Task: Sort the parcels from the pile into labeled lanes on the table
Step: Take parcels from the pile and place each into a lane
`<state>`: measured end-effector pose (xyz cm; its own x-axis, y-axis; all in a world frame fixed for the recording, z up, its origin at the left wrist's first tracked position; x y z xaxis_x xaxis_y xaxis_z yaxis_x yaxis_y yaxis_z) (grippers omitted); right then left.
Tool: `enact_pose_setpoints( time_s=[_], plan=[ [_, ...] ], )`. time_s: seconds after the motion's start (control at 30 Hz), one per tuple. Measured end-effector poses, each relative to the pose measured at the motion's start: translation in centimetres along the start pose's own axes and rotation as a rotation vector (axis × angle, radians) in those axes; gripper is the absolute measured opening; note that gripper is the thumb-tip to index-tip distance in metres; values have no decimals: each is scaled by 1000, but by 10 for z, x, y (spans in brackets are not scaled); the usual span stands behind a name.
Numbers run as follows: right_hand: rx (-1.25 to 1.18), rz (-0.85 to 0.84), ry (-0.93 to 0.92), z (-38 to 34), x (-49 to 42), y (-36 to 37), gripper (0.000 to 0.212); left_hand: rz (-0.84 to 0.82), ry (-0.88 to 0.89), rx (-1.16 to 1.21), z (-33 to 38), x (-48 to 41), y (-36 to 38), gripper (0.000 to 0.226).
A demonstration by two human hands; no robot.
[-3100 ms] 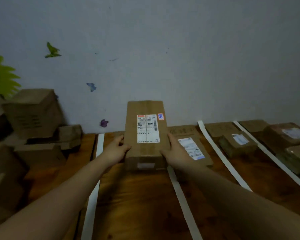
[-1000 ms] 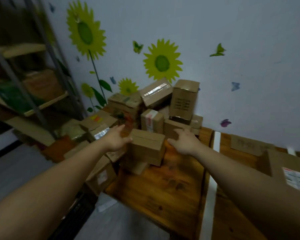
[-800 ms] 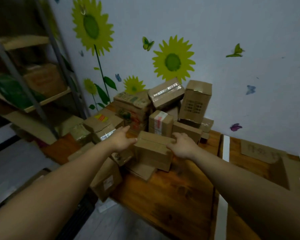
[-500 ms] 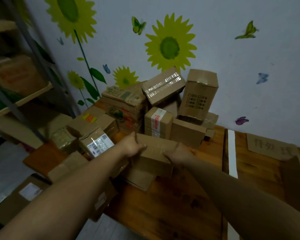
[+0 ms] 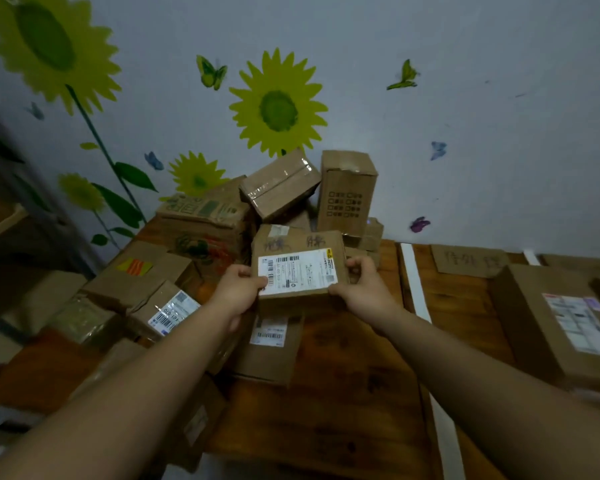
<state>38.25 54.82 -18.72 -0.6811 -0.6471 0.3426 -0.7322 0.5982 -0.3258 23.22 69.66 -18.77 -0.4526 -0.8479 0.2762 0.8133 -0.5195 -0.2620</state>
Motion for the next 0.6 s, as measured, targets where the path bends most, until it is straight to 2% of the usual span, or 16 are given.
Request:
enact_pose_setpoints(
  time_s=[0.13, 0.23, 0.4, 0.6],
  plan=[
    [-25, 80, -130, 3, 42, -6, 79, -51, 137, 109, 5, 32, -4, 26],
    [-48, 128, -206, 4, 70, -12, 88, -101, 200, 152, 8, 53, -3, 25],
    [-51, 201, -274, 2, 105, -42, 83, -166, 255, 209, 22, 81, 15, 26],
    [-58, 295, -258, 19, 112, -93, 81, -263, 278, 213, 42, 99, 62, 29]
  ],
)
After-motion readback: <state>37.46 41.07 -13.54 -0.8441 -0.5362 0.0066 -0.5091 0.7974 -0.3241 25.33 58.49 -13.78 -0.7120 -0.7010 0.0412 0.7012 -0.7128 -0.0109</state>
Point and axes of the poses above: each hand's wrist, its own x-axis away from the middle knuckle, its own y-axis out of the palm, z = x × y, the point moved 1 cm from there along -x, towards the middle knuckle, and after that the axes turned 6 degrees about y, right-handed, at the moved point
